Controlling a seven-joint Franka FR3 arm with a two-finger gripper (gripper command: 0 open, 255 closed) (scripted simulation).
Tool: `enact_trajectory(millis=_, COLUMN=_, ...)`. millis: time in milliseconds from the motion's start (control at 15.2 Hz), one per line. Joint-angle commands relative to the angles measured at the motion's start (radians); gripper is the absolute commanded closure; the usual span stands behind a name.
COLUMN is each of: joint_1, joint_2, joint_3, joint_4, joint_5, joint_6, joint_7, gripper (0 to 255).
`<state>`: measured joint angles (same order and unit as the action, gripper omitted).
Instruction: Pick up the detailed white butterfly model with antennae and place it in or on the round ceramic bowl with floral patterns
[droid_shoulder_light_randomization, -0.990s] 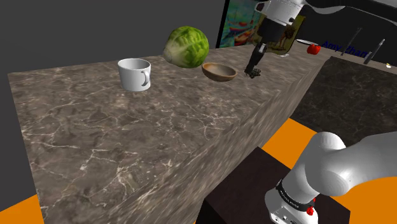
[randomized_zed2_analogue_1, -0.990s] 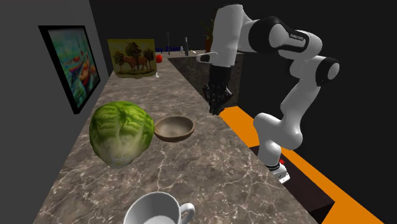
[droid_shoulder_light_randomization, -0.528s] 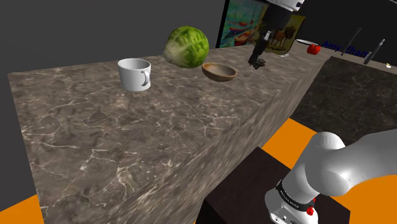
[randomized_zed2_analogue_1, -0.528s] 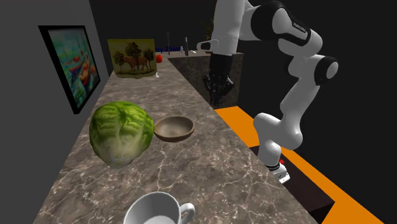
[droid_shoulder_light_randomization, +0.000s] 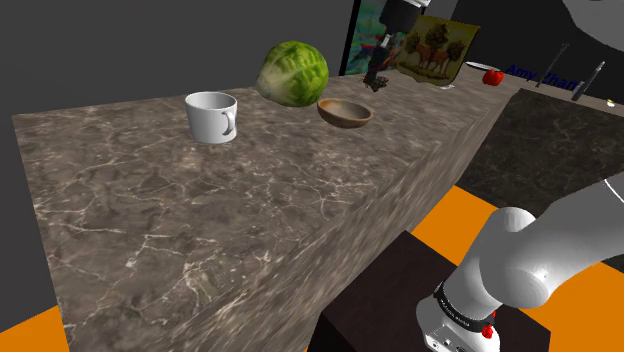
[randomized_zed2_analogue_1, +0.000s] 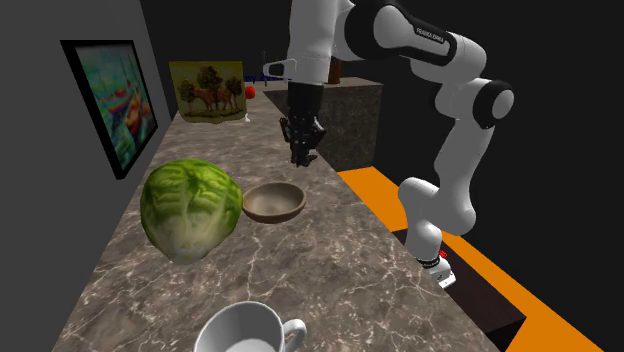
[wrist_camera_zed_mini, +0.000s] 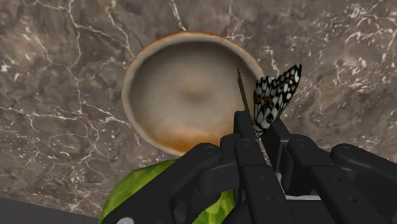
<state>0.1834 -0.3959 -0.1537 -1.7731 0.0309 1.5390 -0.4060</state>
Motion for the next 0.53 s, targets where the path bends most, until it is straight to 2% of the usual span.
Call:
enact_trajectory(millis=0, joint_1=0.000, joint_2=0.083, joint_3=-0.020, joint_4=0.084, joint_5=0.008, joint_6=-0.003, joint_7=-0.022, gripper=255)
enact_trajectory(millis=198, joint_1=-0.003, joint_2=0.191, joint_3=-0.043, joint_4=0.196, joint_5=0.026, joint_6=-0.010, joint_7=-0.049, gripper=255)
enact_trajectory(millis=462, joint_1=-0.004, joint_2=0.165, joint_3=-0.040, joint_4=0.111, joint_5=0.022, joint_6=0.049, joint_7=-0.050, gripper=255)
